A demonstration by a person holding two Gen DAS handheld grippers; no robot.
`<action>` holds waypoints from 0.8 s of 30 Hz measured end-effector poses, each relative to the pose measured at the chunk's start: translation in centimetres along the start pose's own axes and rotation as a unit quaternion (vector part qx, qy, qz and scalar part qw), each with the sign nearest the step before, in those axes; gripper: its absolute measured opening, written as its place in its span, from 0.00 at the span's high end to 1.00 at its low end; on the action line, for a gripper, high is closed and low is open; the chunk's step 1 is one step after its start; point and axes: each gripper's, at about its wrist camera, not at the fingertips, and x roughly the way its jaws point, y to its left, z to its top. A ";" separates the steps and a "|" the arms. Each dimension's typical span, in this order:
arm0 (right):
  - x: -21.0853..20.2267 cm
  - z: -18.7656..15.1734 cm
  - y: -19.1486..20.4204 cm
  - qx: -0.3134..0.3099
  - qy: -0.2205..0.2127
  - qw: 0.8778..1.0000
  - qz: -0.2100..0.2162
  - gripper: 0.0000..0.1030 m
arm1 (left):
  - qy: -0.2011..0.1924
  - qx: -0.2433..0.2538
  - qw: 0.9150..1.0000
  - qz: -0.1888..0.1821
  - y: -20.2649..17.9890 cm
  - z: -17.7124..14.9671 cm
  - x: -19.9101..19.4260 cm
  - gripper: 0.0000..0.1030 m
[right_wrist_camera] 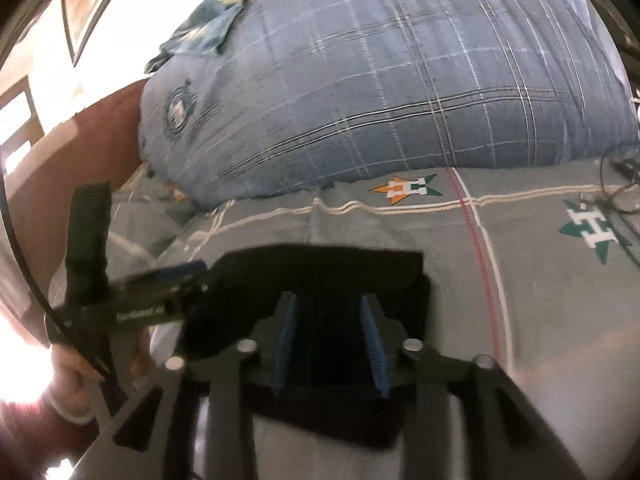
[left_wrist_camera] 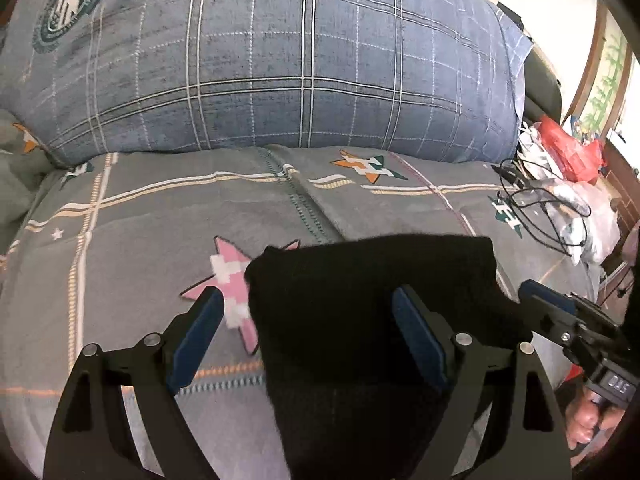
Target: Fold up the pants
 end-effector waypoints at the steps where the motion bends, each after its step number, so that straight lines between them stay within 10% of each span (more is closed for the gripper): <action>1: -0.2 -0.2 0.2 0.001 0.000 1.000 -0.003 0.65 | 0.001 0.002 1.000 0.003 -0.1 -0.2 -0.1 0.15; 24: -0.2 -3.3 -0.1 0.012 0.028 0.998 -0.055 0.60 | 0.009 0.003 0.999 0.036 -1.3 -2.8 -0.3 0.15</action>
